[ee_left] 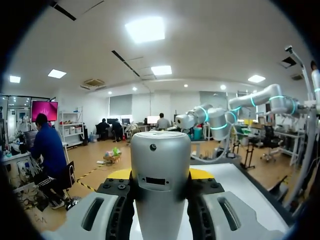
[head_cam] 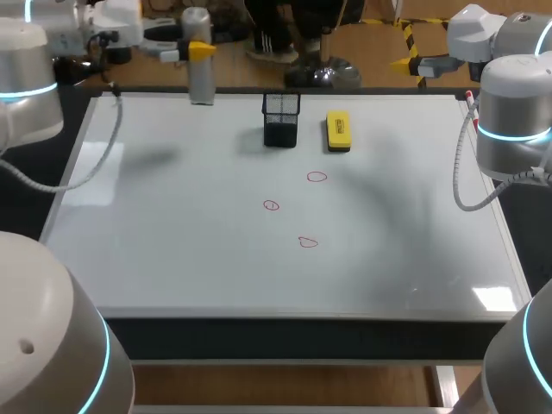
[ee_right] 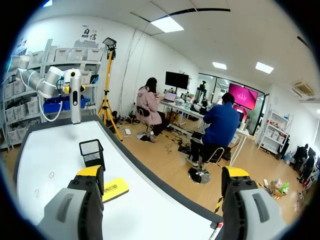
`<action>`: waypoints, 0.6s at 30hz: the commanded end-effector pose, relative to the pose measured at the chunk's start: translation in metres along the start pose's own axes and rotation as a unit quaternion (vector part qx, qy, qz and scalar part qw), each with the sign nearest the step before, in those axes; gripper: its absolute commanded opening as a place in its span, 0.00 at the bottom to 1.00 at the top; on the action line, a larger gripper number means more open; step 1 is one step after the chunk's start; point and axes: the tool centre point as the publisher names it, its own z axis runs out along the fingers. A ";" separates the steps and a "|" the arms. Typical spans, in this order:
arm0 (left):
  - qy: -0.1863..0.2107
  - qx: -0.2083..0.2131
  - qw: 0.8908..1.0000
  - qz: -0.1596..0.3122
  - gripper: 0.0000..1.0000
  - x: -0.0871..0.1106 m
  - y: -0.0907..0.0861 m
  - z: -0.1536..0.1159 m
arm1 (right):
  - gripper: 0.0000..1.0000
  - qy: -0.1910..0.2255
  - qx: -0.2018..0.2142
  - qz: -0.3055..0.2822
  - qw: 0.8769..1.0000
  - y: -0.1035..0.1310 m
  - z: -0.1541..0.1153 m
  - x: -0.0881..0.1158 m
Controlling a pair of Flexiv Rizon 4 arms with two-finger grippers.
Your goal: Pick up the inspection probe, press it on each red-marked spot on the whiteboard one by one, put down the probe, pick up the eraser, and wipe off all the red marks.
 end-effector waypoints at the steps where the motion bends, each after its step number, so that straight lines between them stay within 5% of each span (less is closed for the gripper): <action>1: -0.002 0.004 1.000 0.001 0.00 0.000 0.013 -0.018 | 1.00 0.001 0.001 0.000 1.000 0.000 0.000 -0.001; 18: -0.022 -0.011 1.000 -0.008 0.00 -0.011 0.047 -0.054 | 1.00 0.001 0.001 0.000 1.000 0.000 0.000 -0.001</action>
